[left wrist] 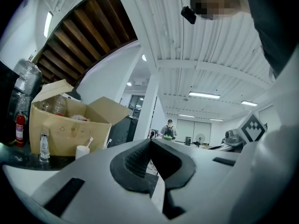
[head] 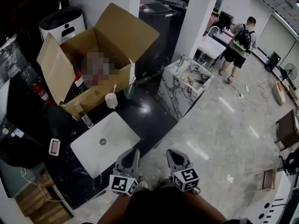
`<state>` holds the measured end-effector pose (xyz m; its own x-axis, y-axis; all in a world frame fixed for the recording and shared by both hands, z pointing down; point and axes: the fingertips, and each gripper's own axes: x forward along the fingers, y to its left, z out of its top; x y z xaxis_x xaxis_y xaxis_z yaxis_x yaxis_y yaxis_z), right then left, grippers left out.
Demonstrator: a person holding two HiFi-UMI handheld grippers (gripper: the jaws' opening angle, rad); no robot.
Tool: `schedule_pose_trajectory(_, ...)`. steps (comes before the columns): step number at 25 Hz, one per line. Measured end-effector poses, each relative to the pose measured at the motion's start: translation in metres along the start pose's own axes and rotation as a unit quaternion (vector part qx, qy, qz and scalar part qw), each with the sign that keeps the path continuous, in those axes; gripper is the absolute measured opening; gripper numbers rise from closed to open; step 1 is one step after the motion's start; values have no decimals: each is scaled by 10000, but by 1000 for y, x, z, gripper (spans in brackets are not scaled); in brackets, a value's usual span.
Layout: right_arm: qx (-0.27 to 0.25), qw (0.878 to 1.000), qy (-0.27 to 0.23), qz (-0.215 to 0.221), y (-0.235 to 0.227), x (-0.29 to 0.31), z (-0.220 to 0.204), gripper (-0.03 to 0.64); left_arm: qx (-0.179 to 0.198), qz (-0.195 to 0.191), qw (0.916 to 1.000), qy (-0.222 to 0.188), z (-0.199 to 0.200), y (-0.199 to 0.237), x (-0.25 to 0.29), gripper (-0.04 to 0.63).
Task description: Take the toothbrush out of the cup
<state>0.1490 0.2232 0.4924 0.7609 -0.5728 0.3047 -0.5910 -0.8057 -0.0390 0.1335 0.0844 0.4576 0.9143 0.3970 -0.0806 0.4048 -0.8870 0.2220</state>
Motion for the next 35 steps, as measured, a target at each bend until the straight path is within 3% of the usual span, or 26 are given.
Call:
schedule_pose_trajectory(6,1,9999,119,99,-7,34,-1,12,63,184,9998,77,-5,32,4,25)
schedule_pose_trajectory(16,97,9947,192,1004,-10,123,10,12,13,1129,9933,223,-14,81,22,25)
schedule_pose_trajectory(25,92,9818,257,1880,-45,237,43,12,51,2087,9769,450,-13,138,74,25)
schedule_pose_trajectory(35,269,9706,384,2362,-101,353,58,12,-18,3000,9518,643,-22,167,120,25)
